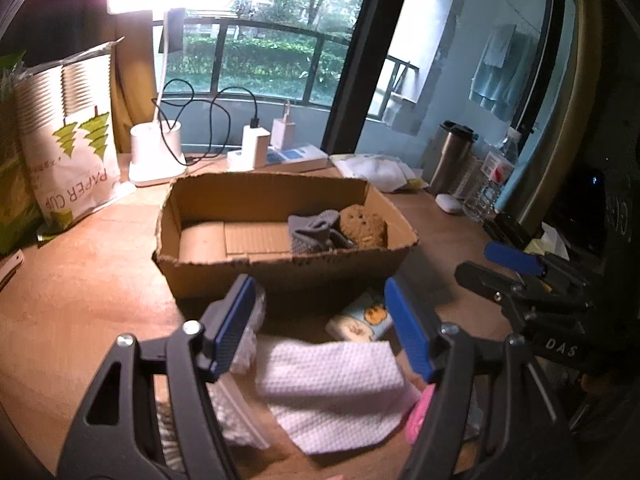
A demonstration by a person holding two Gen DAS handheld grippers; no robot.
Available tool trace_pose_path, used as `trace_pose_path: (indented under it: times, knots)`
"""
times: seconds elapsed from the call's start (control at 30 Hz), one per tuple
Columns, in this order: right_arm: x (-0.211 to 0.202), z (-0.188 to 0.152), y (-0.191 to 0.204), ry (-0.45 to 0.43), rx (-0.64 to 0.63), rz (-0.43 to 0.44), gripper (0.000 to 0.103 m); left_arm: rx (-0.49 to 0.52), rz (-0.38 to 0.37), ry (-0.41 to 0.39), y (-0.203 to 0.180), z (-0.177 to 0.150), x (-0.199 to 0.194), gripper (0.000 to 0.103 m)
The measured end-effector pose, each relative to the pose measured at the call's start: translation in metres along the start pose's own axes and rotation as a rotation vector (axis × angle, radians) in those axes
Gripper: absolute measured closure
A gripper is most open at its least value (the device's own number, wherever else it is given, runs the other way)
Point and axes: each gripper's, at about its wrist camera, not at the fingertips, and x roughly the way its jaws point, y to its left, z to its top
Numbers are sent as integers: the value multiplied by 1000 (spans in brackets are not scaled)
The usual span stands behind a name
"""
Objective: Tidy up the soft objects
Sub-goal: 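Withdraw both tools from the box back toward the remaining items, then grasp the pink plush toy with the left tool while the right tool grasps a white waffle cloth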
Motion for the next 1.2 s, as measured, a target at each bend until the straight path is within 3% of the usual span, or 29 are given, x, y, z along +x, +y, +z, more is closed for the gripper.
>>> trace_pose_path:
  times: [0.7,0.9,1.2]
  knots:
    - [-21,-87,-12,99,60,-34,38,23,-29,70,-23,-63,-9,34]
    - [-10,-107,-12,148,64,-18,38,34,-21,104,-30,-75,-4,34]
    - [3,-119,-17,155,75,64,39,86,-15,145,-50,-82,6,34]
